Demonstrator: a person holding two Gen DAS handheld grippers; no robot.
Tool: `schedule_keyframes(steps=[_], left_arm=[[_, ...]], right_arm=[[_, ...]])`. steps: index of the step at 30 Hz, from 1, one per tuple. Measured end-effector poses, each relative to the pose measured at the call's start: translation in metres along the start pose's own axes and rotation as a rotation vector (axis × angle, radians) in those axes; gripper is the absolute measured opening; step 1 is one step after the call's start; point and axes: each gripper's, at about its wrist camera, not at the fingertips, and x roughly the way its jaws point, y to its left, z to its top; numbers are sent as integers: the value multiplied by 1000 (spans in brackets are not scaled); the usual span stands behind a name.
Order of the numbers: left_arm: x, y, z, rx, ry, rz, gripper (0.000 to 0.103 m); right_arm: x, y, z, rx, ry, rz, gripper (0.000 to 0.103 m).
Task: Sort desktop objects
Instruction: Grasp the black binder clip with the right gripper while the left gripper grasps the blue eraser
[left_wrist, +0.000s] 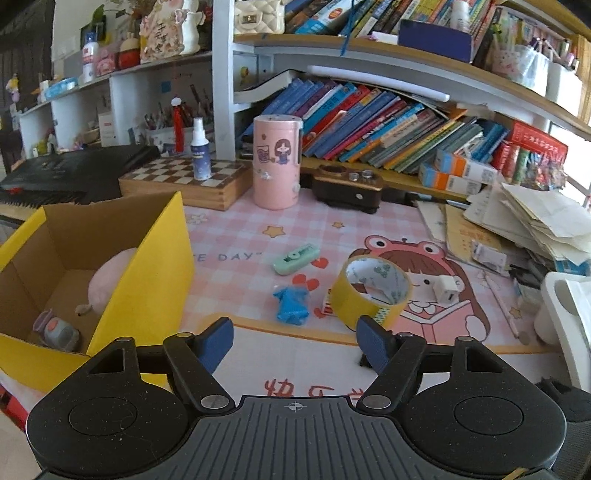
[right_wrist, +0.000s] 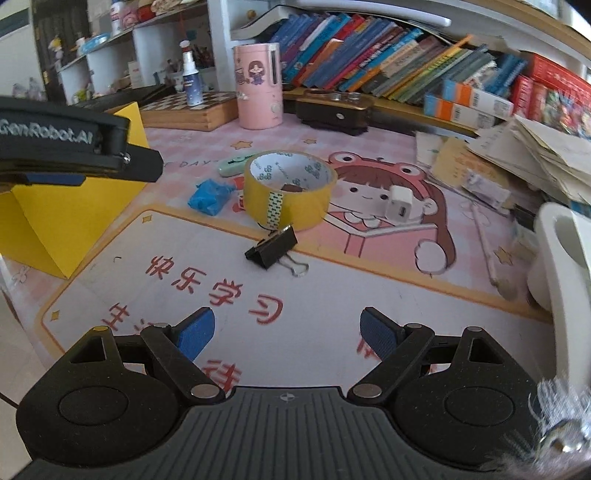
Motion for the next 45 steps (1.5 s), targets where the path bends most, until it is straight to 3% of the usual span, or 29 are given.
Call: schedule_keyframes(steps=[5,15,20,22,29,34,35,36,38,45], left_arm=[[6,1,2,-6,22,36,73],[48,3,3,-84,115,60,67],[64,4,8,-82,142,73,64],[69,4,11,-68,143,86,63],[89,4,18,-59,164,91,62],[112,-5,20,-22,177,93,62],[117,-7,20,-13,179,93,57],[123,-10,19,5,182,90,43],[133,-13,18,32,194,104,34],[150,-17,17,46,193,80,32]], right_arm=[[28,-1,12,-121,68,23,86],[55,-6,35,-235,82,72,86],[71,2,45,-301,66,111,75],[76,3,47,-316,53,121,60],[85,-8,54,-264,42,208,45],[74,-11,47,-214,61,155,45],[71,-12,45,-202,66,141,45],[66,-14,42,-189,69,130,45],[57,-16,36,-163,72,121,45],[34,-17,27,-133,50,101,44]])
